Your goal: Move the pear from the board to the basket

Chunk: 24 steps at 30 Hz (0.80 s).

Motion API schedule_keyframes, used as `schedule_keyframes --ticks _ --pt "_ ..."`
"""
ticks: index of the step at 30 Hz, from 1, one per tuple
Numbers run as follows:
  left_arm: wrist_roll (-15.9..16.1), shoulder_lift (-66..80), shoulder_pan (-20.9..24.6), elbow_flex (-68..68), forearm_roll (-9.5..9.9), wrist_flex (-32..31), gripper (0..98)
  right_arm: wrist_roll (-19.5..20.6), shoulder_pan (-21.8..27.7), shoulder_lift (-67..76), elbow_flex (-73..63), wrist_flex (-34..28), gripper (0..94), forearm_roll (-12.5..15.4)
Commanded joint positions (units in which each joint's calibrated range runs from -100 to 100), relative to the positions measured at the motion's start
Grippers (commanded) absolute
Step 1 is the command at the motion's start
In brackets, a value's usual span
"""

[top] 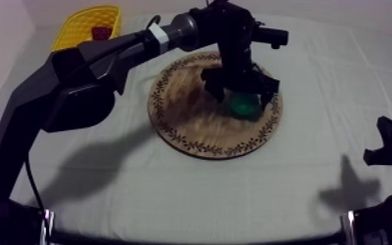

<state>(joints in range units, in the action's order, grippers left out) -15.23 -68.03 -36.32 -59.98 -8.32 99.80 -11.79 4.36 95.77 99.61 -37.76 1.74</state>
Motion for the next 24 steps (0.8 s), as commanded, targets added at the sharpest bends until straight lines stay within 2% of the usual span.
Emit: schedule_keyframes --ticks 1,5,7,12,14,18,24 --pt "-0.13 -0.11 0.10 0.17 -0.44 0.04 90.1 -0.01 0.00 -0.01 0.05 0.02 0.5 -0.01" --pt "-0.29 -0.44 0.33 0.08 -1.29 0.04 86.2 -0.01 0.00 -0.01 0.05 0.02 0.5 -0.01" --pt "-0.24 -0.60 0.39 -0.20 -1.62 0.08 81.3 -0.01 0.00 -0.01 0.05 0.02 0.5 -0.01" --pt "0.30 -0.75 0.35 -0.61 -1.90 0.11 52.6 -0.01 0.00 -0.01 0.05 0.02 0.5 -0.01" --pt "0.43 -0.74 0.29 -0.69 -1.87 0.11 44.7 -0.01 0.00 -0.01 0.05 0.02 0.5 -0.01" --pt "0.41 -0.32 0.16 -0.04 -1.55 0.04 41.7 -0.01 0.00 -0.01 0.05 0.02 0.5 -0.01" --pt "0.40 2.82 0.05 3.24 0.28 -1.28 34.2 -0.01 0.00 -0.01 0.05 0.02 0.5 -0.01"
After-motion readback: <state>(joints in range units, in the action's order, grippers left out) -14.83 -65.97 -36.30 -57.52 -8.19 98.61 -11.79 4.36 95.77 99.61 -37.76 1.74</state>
